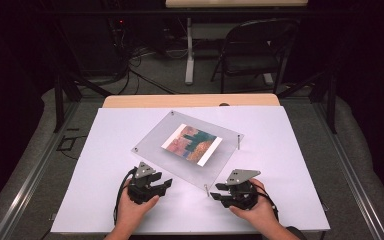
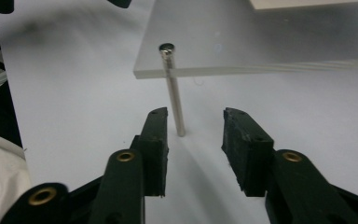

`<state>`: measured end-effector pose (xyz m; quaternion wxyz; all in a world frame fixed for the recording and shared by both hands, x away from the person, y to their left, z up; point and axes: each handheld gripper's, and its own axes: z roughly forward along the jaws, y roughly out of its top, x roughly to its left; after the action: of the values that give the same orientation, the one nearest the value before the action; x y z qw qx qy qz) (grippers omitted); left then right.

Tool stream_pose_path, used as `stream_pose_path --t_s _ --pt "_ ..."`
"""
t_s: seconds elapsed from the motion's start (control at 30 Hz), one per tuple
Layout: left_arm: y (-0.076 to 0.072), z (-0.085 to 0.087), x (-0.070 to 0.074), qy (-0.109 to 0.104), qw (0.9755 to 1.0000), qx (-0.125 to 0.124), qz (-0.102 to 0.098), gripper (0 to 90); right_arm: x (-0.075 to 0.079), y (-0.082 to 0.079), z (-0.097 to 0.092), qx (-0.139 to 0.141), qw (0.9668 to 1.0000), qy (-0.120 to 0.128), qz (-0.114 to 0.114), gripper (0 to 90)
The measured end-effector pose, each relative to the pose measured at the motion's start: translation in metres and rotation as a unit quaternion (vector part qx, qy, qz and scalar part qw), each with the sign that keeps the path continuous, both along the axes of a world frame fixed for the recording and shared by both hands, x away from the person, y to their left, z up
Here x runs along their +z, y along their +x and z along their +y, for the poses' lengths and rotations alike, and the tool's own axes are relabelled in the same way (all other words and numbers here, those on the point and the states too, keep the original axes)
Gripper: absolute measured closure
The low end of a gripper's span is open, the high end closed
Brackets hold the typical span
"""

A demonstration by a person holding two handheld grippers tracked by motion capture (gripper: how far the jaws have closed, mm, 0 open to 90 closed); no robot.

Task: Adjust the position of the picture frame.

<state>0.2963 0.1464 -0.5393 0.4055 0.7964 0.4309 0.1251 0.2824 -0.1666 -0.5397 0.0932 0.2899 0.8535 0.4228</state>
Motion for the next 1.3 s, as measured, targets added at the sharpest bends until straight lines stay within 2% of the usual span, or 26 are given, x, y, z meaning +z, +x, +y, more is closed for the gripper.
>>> stream_pose_path --t_s 0.13,0.3,0.37,0.4,0.43,0.5,0.7,0.83,1.0,1.3 --pt "-0.003 -0.004 0.0 -0.003 1.0 -0.006 0.004 47.3 0.004 0.0 -0.016 -0.021 0.9997 0.013 -0.008 55.0" --pt "-0.005 -0.008 -0.002 -0.006 0.9999 -0.005 0.009 44.2 0.007 0.003 -0.028 -0.041 0.999 0.015 -0.015 49.0" --pt "-0.006 -0.01 -0.003 -0.014 0.9997 -0.009 0.016 44.3 0.008 0.007 -0.038 -0.064 0.9974 0.024 -0.021 45.6" --pt "-0.007 -0.014 -0.003 -0.017 0.9995 -0.02 0.018 45.9 0.009 0.009 -0.042 -0.071 0.9968 0.026 -0.026 45.5" --pt "-0.007 -0.014 -0.003 -0.017 0.9995 -0.02 0.018 46.9 0.009 0.009 -0.042 -0.071 0.9968 0.026 -0.026 45.5" --pt "-0.009 -0.02 -0.003 -0.013 0.9995 -0.027 0.013 48.4 0.011 0.016 -0.051 -0.094 0.9945 0.03 -0.035 45.6" --pt "-0.014 -0.041 -0.005 -0.02 0.9977 -0.064 0.013 53.8 0.012 0.026 -0.063 -0.122 0.9914 0.031 -0.036 50.2" --pt "-0.018 -0.057 -0.007 -0.029 0.9958 -0.085 0.017 57.1 0.013 0.031 -0.067 -0.128 0.9907 0.025 -0.038 53.7" --pt "-0.019 -0.074 -0.01 -0.03 0.9937 -0.105 0.024 61.5 0.011 0.038 -0.071 -0.13 0.9908 0.012 -0.036 57.5" --pt "-0.017 -0.096 -0.013 -0.033 0.9922 -0.117 0.028 67.7 0.01 0.041 -0.077 -0.143 0.989 0.02 -0.031 59.3"
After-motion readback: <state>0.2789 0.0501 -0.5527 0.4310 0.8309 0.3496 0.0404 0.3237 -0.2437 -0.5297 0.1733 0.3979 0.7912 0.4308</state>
